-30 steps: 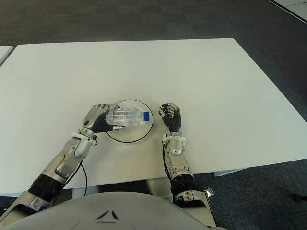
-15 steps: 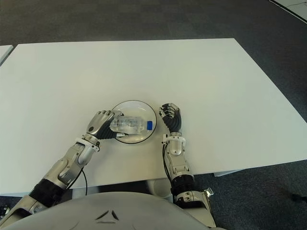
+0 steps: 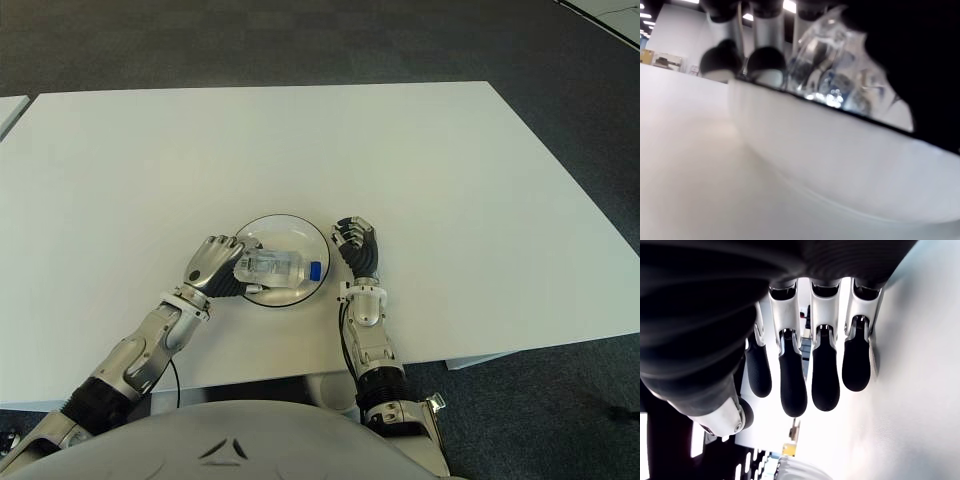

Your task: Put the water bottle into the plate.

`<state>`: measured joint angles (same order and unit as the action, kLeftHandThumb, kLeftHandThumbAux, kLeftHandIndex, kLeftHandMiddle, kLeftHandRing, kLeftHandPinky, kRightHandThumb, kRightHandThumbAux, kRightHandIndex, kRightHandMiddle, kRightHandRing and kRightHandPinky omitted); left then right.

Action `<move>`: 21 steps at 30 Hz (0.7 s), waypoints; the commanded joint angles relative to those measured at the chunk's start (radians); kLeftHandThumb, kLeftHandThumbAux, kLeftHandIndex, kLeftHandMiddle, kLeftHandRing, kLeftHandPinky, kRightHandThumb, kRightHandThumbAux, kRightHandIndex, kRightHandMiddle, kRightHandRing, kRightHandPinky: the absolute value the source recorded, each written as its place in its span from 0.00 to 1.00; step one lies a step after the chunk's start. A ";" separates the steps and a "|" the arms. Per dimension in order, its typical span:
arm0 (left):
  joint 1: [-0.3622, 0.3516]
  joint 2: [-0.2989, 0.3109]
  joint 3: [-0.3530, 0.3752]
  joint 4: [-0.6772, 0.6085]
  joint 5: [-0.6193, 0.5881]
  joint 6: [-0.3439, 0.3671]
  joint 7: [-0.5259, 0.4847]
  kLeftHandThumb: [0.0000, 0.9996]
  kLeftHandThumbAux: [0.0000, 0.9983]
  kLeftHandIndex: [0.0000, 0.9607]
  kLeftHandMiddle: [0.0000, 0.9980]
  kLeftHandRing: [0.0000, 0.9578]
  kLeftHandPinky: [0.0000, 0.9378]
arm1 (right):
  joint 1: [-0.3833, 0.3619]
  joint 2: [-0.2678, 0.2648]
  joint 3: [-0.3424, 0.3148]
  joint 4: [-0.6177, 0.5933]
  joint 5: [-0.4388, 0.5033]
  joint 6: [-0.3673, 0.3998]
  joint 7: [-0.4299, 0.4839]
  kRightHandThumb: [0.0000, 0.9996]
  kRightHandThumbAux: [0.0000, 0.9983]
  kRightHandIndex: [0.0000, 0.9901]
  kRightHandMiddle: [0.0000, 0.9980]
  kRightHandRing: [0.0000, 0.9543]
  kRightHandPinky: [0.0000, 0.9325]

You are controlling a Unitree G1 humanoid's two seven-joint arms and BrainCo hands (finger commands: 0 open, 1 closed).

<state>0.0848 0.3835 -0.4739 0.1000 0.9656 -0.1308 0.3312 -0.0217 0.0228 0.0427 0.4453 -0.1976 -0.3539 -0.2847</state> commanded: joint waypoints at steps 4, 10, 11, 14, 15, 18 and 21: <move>0.032 -0.010 -0.028 0.052 0.060 0.051 0.081 0.85 0.67 0.43 0.54 0.80 0.80 | 0.019 0.006 -0.002 0.008 0.005 0.024 0.003 0.70 0.73 0.43 0.58 0.62 0.63; 0.035 -0.007 -0.023 0.066 0.035 0.043 0.114 0.84 0.67 0.46 0.49 0.54 0.55 | 0.017 0.007 -0.003 0.012 0.007 0.019 0.003 0.71 0.73 0.43 0.58 0.62 0.62; 0.034 -0.005 -0.023 0.067 0.034 0.041 0.115 0.84 0.67 0.46 0.48 0.51 0.51 | 0.017 0.008 -0.004 0.012 0.007 0.018 0.003 0.71 0.73 0.43 0.58 0.62 0.62; 0.029 0.001 -0.026 0.073 0.041 0.041 0.117 0.80 0.66 0.41 0.42 0.38 0.39 | 0.013 0.008 -0.005 0.017 0.010 0.017 0.005 0.71 0.73 0.43 0.58 0.62 0.62; 0.028 0.003 -0.027 0.075 0.044 0.041 0.119 0.72 0.64 0.33 0.34 0.31 0.31 | 0.012 0.008 -0.005 0.019 0.011 0.017 0.005 0.71 0.73 0.43 0.58 0.62 0.63; 0.029 0.010 -0.030 0.068 0.059 0.051 0.113 0.56 0.65 0.20 0.22 0.20 0.17 | 0.012 0.010 -0.005 0.019 0.012 0.017 0.005 0.71 0.73 0.43 0.58 0.62 0.63; 0.031 0.013 -0.034 0.050 0.073 0.071 0.093 0.32 0.69 0.09 0.11 0.08 0.06 | 0.012 0.010 -0.005 0.018 0.013 0.019 0.007 0.71 0.73 0.43 0.59 0.62 0.63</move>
<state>0.0919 0.3775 -0.4906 0.1297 1.0076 -0.0892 0.4582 -0.0197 0.0263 0.0405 0.4423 -0.1950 -0.3543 -0.2845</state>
